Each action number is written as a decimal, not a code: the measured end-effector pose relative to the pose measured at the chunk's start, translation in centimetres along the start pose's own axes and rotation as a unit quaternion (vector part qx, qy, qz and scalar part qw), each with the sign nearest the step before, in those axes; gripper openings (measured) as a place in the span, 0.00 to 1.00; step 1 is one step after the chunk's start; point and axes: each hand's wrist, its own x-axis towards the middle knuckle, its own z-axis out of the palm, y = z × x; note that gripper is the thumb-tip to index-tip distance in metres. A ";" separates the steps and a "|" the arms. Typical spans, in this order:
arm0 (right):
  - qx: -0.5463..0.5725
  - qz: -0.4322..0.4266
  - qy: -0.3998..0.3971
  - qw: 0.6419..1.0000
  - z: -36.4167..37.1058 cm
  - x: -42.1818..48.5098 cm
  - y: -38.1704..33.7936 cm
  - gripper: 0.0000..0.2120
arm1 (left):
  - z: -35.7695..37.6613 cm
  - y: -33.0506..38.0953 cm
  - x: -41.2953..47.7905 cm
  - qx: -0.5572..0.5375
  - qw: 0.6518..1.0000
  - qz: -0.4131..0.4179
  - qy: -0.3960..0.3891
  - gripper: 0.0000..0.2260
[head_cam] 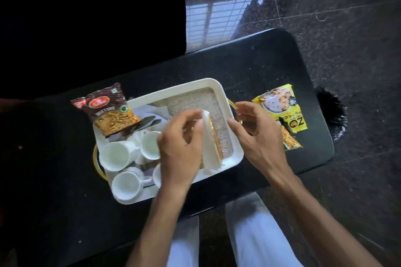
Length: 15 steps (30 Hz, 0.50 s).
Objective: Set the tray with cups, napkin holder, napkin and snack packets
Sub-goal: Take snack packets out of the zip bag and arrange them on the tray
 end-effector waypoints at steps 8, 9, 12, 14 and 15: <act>-0.072 0.068 0.038 0.994 -7.3 -2.1 7.2 0.19 | 11.4 1.7 -1.4 0.125 0.969 0.088 -0.193 0.15; -0.086 0.073 0.033 0.993 -7.9 -2.2 8.0 0.20 | 12.4 1.4 -1.3 0.149 0.962 0.088 -0.212 0.17; -0.122 0.092 0.027 0.988 -9.0 -2.4 10.0 0.25 | 14.5 0.6 -0.8 0.208 0.941 0.083 -0.254 0.22; -0.124 0.108 0.027 0.986 -9.4 -2.4 11.1 0.28 | 15.4 0.2 -0.5 0.231 0.929 0.079 -0.278 0.24; -0.119 0.118 0.023 0.986 -9.5 -2.4 11.6 0.29 | 15.7 -0.1 -0.4 0.240 0.923 0.074 -0.291 0.25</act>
